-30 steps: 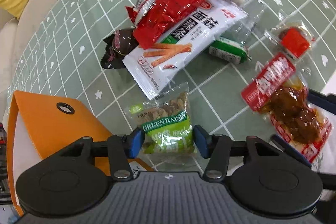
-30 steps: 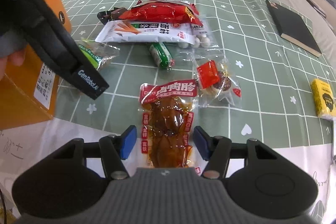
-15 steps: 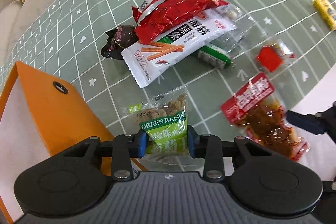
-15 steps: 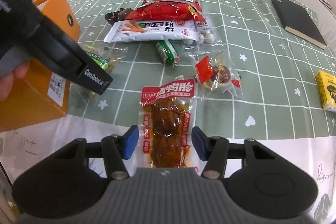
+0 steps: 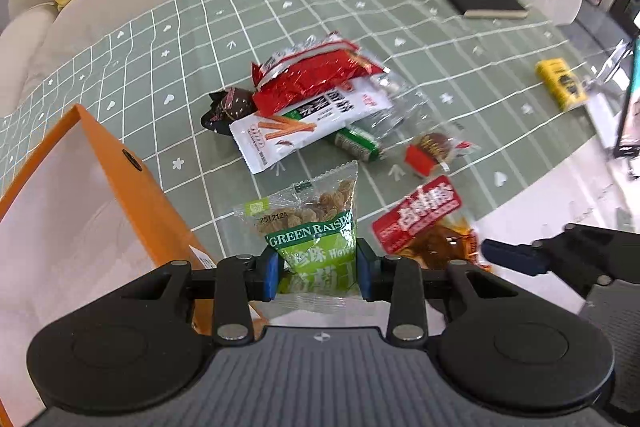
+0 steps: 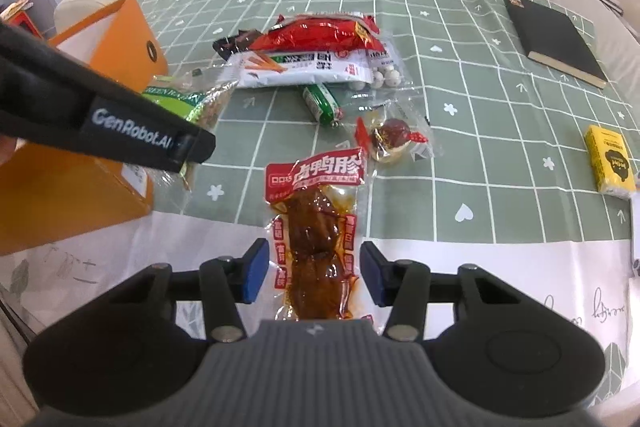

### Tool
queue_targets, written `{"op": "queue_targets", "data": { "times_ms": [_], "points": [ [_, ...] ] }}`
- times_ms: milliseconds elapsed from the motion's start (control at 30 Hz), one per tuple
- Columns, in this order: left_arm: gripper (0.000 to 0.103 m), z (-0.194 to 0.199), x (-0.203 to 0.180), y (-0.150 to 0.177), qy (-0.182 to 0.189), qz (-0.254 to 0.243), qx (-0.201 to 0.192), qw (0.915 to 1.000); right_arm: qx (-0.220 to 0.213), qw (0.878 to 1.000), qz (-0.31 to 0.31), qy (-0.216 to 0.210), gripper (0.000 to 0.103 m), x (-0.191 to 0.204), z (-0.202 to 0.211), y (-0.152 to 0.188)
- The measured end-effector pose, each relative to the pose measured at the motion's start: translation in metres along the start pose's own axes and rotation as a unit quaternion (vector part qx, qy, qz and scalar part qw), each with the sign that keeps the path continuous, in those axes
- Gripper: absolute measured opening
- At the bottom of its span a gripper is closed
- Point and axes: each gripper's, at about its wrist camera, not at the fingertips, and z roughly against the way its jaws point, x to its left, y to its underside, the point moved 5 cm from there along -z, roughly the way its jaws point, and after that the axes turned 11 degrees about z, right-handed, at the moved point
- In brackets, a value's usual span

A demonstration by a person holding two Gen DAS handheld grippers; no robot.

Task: Organize snacks
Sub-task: 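Grasp the green raisin pack with the left gripper while the right gripper grasps the red-labelled meat pack, then carry both packs over the box and release them inside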

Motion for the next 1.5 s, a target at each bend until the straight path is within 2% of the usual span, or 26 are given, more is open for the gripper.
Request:
{"op": "queue_targets", "data": {
  "times_ms": [233,767,967,1233,1433,1500],
  "points": [
    [0.041,0.037,0.006,0.009,0.023,0.026,-0.032,0.9989,-0.029,1.0,0.005,0.001,0.047,0.008,0.025,-0.007],
    [0.041,0.104,0.061,0.023,0.026,0.104,-0.111,0.9881,-0.113,0.993,0.026,-0.004,0.047,0.031,0.086,-0.044],
    [0.041,0.123,0.099,0.025,0.016,0.145,-0.134,0.9803,-0.144,0.988,0.039,-0.031,0.048,0.049,0.1,-0.072],
    [0.041,0.134,0.154,0.027,-0.008,0.201,-0.153,0.9676,-0.172,0.979,0.061,-0.093,0.048,0.089,0.103,-0.116],
    [0.041,0.124,0.183,0.026,-0.02,0.226,-0.147,0.9628,-0.171,0.972,0.093,-0.128,0.048,0.129,0.091,-0.142],
    [0.041,0.119,0.192,0.029,-0.038,0.227,-0.141,0.9628,-0.163,0.972,0.109,-0.129,0.048,0.143,0.082,-0.148]
  ]
}}
